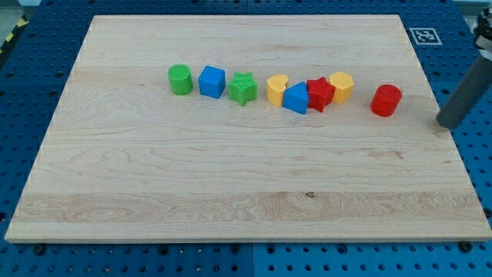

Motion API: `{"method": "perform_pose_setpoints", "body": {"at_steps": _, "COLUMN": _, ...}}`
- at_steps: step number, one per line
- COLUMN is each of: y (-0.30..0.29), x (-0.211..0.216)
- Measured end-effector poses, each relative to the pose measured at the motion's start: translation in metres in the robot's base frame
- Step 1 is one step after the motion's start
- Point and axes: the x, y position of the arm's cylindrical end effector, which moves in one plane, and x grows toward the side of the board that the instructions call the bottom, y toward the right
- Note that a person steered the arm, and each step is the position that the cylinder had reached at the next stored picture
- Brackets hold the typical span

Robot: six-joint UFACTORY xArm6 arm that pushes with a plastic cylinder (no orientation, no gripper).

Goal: Slightly push the yellow hexagon in between the red blocks

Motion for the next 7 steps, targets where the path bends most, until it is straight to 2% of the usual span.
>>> {"method": "perform_pose_setpoints", "body": {"at_steps": 3, "y": -0.068, "x": -0.039}}
{"method": "perform_pose_setpoints", "body": {"at_steps": 4, "y": -0.061, "x": -0.072}}
{"method": "perform_pose_setpoints", "body": {"at_steps": 5, "y": -0.064, "x": -0.126}}
{"method": "perform_pose_setpoints", "body": {"at_steps": 6, "y": -0.091, "x": -0.148}}
{"method": "perform_pose_setpoints", "body": {"at_steps": 7, "y": -0.118, "x": -0.140}}
